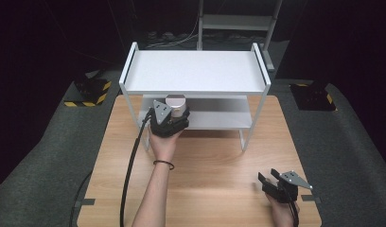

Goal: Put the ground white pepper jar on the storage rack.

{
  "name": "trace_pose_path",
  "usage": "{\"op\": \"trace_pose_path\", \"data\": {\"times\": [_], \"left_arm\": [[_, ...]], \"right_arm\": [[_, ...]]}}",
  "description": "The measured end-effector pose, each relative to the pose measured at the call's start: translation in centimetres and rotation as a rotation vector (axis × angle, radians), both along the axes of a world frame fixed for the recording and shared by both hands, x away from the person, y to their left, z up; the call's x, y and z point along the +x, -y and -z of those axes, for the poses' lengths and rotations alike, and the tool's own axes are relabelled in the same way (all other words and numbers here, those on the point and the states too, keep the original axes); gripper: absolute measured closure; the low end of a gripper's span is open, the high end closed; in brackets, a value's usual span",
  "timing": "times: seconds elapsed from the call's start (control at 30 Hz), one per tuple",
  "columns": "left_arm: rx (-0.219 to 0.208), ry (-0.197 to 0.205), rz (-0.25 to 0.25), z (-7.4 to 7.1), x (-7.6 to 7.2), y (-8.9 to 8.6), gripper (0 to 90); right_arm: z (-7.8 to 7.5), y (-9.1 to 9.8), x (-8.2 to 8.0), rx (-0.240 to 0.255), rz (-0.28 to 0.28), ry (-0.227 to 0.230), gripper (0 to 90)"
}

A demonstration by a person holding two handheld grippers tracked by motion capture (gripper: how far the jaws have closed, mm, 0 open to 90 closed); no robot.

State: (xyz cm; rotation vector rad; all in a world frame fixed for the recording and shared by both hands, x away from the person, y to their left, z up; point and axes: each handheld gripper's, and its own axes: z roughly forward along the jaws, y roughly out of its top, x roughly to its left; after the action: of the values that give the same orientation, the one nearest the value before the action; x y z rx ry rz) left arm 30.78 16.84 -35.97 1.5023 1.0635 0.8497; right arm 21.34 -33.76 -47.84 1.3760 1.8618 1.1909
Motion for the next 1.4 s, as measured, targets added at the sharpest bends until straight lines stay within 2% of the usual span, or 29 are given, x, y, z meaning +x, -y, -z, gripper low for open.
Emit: {"op": "trace_pose_path", "data": {"times": [0.2, 0.37, 0.5, 0.63, 0.77, 0.9, 1.1, 1.17, 1.4], "left_arm": [[-0.004, 0.000, 0.005, 0.4, -0.2, -0.2, 23.6], [0.035, 0.001, 0.008, 0.8, -0.6, -0.2, 23.3], [0.014, 0.002, 0.012, 1.5, -0.9, -0.6, 22.2], [0.030, -0.003, 0.019, 1.7, -1.2, -0.8, 22.7], [0.024, -0.003, 0.026, 2.1, -1.3, -1.1, 23.3], [0.026, 0.002, 0.039, 2.4, -1.2, -1.1, 28.2], [0.021, -0.004, 0.018, 2.4, -0.8, -0.6, 30.5], [0.018, -0.016, -0.003, 2.2, -0.4, -0.3, 30.4], [0.000, -0.050, -0.018, 2.0, -0.1, 0.0, 29.4]], "right_arm": [[0.0, -0.1, -0.1, -0.003, 0.009, 0.003, 37.7], [0.0, -0.2, -0.1, -0.006, 0.011, 0.003, 37.1], [0.0, -0.3, -0.1, -0.006, 0.016, 0.000, 36.1], [-0.1, -0.3, -0.1, -0.006, 0.018, -0.003, 36.2], [-0.1, -0.3, -0.1, -0.007, 0.018, -0.003, 36.2], [-0.1, -0.3, 0.0, -0.008, 0.018, -0.003, 36.2], [-0.1, -0.3, -0.1, -0.007, 0.021, -0.004, 36.2], [-0.1, -0.3, 0.0, -0.009, 0.020, -0.004, 36.3], [-0.1, -0.3, -0.1, -0.008, 0.019, -0.004, 36.3]]}}
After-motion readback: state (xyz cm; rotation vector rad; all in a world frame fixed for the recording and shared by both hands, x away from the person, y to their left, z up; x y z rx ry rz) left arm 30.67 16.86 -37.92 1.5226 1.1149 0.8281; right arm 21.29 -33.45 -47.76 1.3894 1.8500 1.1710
